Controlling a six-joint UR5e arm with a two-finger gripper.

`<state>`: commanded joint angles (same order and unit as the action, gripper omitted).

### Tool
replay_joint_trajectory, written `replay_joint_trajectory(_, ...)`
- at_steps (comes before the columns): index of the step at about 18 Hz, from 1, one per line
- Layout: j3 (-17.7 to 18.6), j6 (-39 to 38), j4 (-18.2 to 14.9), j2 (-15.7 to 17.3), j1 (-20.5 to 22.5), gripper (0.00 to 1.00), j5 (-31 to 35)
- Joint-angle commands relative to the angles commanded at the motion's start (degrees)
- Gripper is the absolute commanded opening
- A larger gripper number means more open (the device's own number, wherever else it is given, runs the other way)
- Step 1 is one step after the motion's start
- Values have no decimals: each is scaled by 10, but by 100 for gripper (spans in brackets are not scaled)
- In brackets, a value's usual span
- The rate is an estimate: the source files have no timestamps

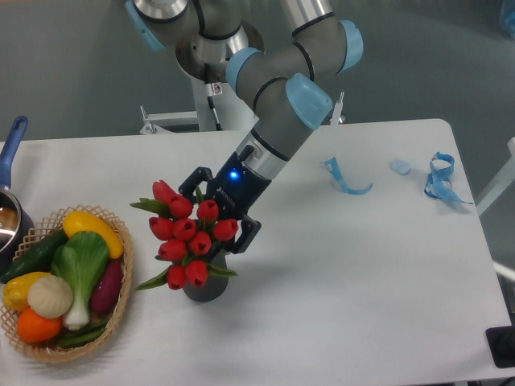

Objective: Pick up the flowers from the vase
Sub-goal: 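Lower the gripper around the tulip stems above the vase rim, then close the gripper on the tulip stems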

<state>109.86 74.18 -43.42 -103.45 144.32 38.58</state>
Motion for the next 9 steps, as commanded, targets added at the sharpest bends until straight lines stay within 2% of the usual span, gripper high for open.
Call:
replay_joint_trajectory(1, 0, 0, 0, 0, 0, 86, 0)
replay_joint_trajectory(3, 0, 0, 0, 0, 0, 67, 0)
replay_joint_trajectory(4, 0, 0, 0, 1, 0, 63, 0)
replay_joint_trajectory(5, 0, -1, -1, 1, 0, 53, 0)
replay_joint_trajectory(6, 1, -2, 0, 1, 0, 47, 0)
replay_joint_trajectory(8, 1, -2, -1, 1, 1, 43, 0)
replay_joint_trajectory(9, 1, -3, 0, 1, 1, 36, -3)
